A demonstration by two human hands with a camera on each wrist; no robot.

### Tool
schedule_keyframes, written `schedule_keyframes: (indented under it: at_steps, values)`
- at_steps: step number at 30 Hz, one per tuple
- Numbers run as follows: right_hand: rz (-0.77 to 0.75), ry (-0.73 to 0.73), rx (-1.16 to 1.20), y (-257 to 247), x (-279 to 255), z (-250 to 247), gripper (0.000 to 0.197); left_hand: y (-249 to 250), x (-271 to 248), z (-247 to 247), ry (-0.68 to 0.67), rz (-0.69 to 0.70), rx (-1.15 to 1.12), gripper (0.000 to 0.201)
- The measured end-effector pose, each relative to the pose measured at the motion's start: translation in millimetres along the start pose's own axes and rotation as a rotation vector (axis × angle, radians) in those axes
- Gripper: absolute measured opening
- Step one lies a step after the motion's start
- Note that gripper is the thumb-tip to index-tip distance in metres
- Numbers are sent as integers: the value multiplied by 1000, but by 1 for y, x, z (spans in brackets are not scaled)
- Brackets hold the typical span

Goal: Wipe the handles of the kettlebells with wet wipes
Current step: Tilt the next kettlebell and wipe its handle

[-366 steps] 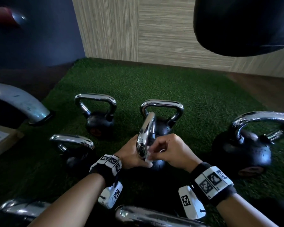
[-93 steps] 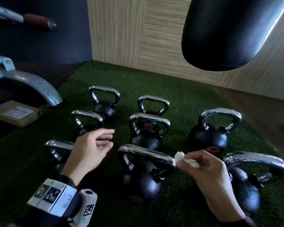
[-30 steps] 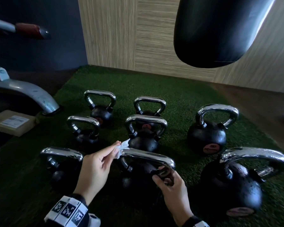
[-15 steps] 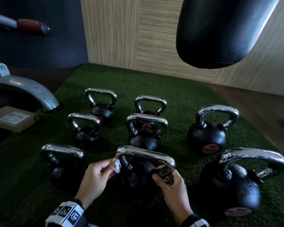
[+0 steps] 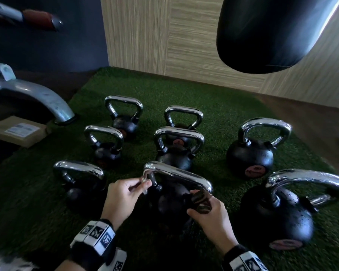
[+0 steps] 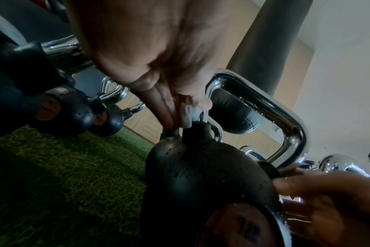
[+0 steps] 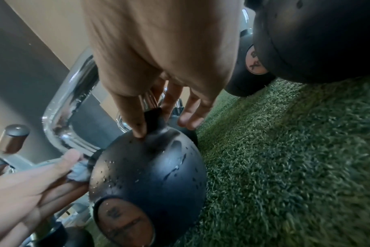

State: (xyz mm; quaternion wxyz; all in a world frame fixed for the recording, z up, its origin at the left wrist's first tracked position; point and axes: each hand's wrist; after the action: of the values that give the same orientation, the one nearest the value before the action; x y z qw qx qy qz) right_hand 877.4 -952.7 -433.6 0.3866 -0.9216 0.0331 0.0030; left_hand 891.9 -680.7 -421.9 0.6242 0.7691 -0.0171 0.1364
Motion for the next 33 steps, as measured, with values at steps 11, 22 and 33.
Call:
schedule_keyframes:
  at_steps: [11,22,33]
  values:
    - [-434,-58,-254,-16,-3,1,61,17,84,48,-211,-72,33,8]
    - [-147,-409,-133,-32,43,33,115,23,78,46,-284,-66,20,20]
    - [-135,-371,-44,-27,40,34,114,41,78,48,-218,-179,-416,15]
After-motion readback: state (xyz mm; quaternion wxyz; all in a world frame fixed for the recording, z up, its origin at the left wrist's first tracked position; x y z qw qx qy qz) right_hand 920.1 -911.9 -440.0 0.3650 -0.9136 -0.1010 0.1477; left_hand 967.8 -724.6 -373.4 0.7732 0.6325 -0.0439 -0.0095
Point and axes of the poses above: each hand's wrist, its own x-axis towards the middle knuckle, its own z-axis out of the palm, y = z × x, and after that the axes turned 15 degrees about -x, right-handed
